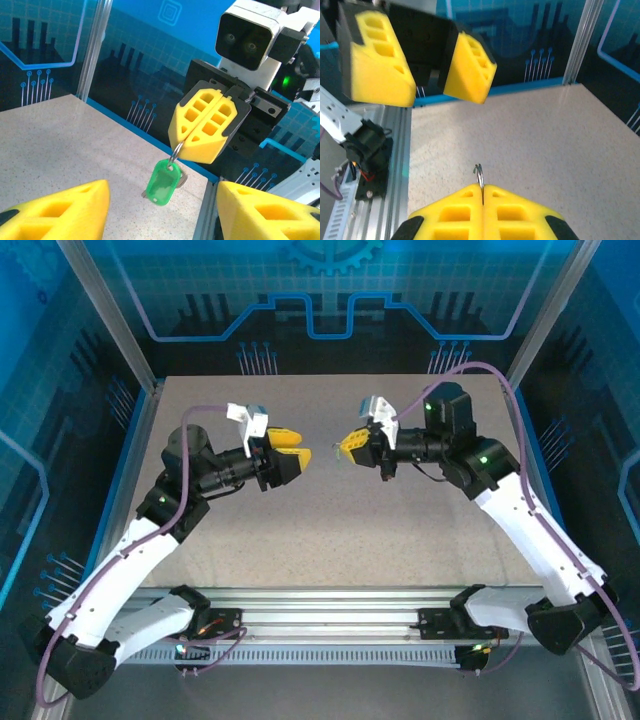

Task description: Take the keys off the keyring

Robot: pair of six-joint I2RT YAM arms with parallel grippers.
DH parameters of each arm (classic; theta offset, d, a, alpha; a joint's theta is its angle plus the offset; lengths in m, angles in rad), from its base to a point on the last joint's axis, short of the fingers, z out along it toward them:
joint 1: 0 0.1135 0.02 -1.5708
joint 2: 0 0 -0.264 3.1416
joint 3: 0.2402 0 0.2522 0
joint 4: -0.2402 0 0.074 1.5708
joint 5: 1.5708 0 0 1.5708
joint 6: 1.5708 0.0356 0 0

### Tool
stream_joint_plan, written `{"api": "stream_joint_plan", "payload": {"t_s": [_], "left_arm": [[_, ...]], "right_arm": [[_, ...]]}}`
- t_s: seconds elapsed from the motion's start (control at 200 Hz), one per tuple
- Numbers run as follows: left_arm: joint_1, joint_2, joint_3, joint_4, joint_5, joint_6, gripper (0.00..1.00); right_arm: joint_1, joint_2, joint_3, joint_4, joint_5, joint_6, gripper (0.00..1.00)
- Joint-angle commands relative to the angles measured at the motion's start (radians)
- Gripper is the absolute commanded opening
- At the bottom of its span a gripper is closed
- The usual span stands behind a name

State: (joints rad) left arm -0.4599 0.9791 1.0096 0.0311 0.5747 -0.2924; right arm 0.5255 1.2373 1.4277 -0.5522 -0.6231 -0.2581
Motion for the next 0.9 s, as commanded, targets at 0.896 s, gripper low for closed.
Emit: {"api": "stream_joint_plan", "payload": {"t_s": [0.896], "left_arm": [[0.006, 0.197, 0.109, -0.135, 0.336, 0.037, 0.35]], "right_arm": [[0.123, 0.280, 0.399, -0.535, 0.088, -0.210, 0.01]]}}
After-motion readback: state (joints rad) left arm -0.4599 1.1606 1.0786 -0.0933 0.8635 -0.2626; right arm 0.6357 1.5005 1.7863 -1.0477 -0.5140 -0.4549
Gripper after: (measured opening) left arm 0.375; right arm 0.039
